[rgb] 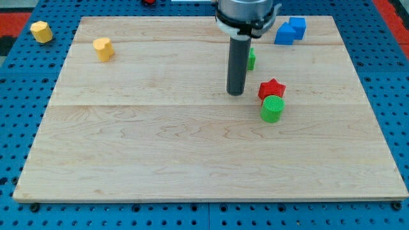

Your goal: Separate the red star from green circle

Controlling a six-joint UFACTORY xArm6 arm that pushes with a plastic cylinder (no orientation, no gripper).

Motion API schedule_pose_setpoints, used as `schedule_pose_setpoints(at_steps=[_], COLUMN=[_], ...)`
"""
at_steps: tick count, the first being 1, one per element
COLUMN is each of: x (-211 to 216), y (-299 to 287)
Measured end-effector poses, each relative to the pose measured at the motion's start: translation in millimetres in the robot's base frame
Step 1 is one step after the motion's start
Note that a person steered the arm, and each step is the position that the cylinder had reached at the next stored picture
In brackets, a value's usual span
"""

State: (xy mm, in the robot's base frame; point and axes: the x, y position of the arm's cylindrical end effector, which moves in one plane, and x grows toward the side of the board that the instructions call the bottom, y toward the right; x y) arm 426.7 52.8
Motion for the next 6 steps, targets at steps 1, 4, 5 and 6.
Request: schedule_pose_setpoints(at_steps=[1, 4, 5, 6], x=[8.5, -4.2, -4.2, -16.6], y=[48.7, 34.5, 5.5, 12.5])
